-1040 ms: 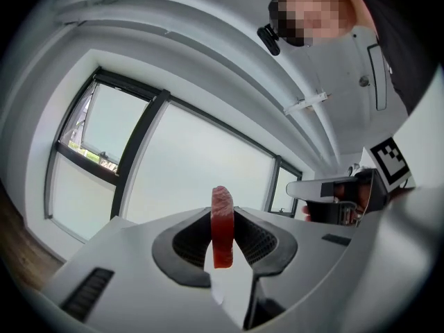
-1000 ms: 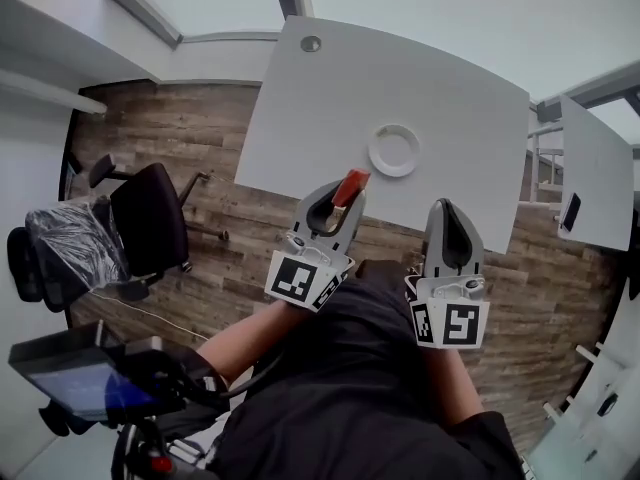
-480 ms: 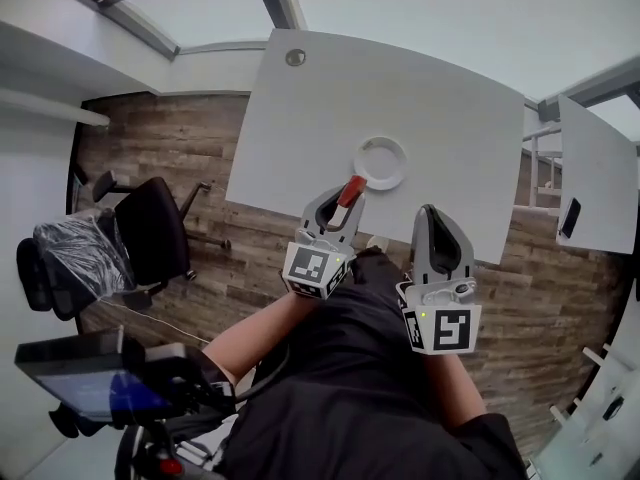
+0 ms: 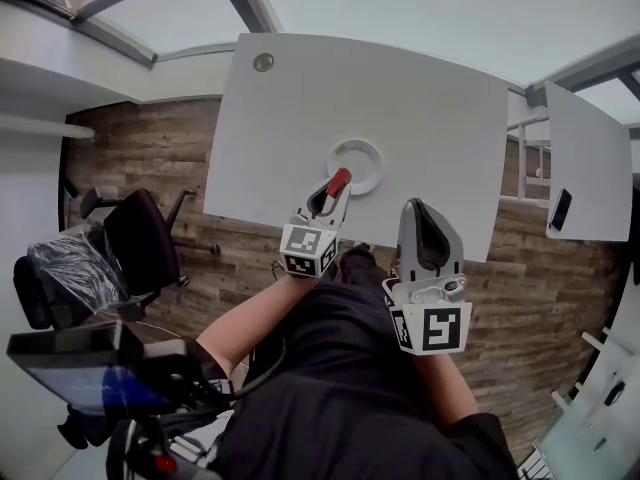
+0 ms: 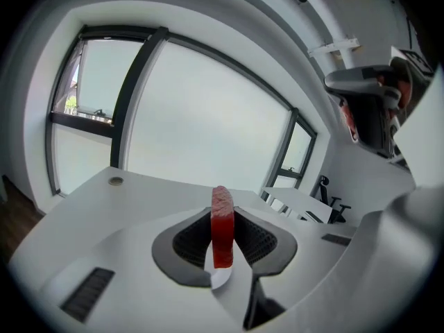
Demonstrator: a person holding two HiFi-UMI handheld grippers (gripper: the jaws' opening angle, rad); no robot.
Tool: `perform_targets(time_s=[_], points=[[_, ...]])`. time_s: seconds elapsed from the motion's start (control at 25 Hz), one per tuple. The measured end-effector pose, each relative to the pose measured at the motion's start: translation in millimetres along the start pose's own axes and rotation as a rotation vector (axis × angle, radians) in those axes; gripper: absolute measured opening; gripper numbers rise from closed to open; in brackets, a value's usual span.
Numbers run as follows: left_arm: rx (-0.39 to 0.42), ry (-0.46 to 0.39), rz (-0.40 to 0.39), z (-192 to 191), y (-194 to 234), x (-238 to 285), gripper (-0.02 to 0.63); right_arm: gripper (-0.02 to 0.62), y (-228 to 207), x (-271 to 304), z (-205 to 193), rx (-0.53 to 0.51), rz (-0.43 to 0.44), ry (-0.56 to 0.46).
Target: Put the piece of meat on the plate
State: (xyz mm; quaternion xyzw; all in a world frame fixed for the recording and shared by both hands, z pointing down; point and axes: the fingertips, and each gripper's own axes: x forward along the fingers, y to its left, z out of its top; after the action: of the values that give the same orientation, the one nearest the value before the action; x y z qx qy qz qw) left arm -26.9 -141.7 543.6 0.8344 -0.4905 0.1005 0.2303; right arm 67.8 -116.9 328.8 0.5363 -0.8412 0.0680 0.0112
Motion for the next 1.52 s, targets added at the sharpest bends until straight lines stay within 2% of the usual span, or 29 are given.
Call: perform_targets(time_s=[0.16,0.36,0.6,0.88,1.28,1.52], points=[[0.026,0.052,-0.012,-19,1,23,0.097,0.008,-11,6,10,0.002,-0.019,-0.021],[0.022,0.119,-0.009,-48,4,48,0.098,0.008,-15,9,3,-0.006,-0.019,0.0],[0.01,0.153,-0.017,-64,12,70,0.098,0.008,-18,12,-3,-0.015,-0.024,0.023],[0.038,0.2,-0.025,-87,19,85,0.098,0.008,-26,9,-16,-0.022,-0.047,0.061],[0.062,0.231,-0.046,-99,17,97,0.098,0.008,-24,10,-22,-0.043,-0.043,0.093],[0.084,0.253,-0.055,-105,19,102,0.098,0.008,-26,6,-19,-0.051,-0.071,0.089]])
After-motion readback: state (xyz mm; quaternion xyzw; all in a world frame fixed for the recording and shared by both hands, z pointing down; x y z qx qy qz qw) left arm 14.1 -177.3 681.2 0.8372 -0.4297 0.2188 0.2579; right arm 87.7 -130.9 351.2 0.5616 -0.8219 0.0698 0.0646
